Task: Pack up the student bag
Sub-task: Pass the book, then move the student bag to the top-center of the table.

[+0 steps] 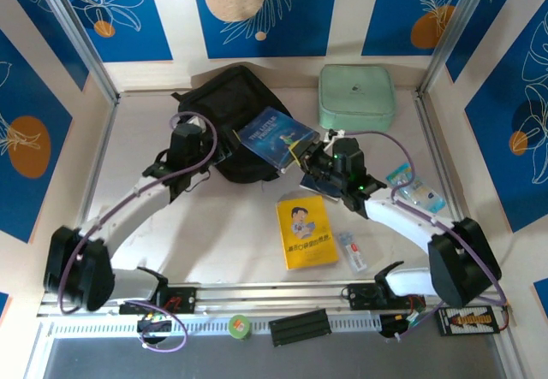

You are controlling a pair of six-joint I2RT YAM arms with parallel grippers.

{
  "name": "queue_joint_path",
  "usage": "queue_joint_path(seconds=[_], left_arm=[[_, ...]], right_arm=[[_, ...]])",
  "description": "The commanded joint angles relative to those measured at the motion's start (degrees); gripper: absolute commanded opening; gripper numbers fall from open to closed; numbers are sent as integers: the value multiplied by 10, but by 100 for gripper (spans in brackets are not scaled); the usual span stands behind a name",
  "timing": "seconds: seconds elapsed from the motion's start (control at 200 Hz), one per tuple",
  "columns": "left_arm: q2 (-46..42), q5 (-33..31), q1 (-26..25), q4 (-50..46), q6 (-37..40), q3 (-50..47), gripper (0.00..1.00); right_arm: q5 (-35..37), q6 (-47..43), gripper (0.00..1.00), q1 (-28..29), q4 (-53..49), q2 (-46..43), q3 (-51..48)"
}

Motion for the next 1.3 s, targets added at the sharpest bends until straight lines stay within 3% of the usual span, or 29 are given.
queue_joint_path(seconds=[0.0,0.115,0.255,0.44,0.61,0.9,1.08,1.295], left_arm=[[78,72,14,-31,118,61,86],[171,119,15,-42,161,124,82],[252,131,15,-66,198,177,78],[293,131,16,-105,205,155,70],[255,127,16,-101,197,50,69],[82,98,15,-153,195,-95,69],[0,86,9,-227,247,-69,70],[-5,60,-35,-267,330,2,72]], right_arm=[[42,-66,11,-11,-103,-35,14],[47,-80,11,-29,-157,-53,8],[3,-91,11,-63,-198,-37,2],[-35,-103,11,-81,-203,3,-22],[-63,-113,11,-84,-186,29,-36],[-144,-116,11,-63,-171,43,-30],[-144,-148,11,-67,-190,-20,-6],[-60,-184,10,-94,-258,-116,18]])
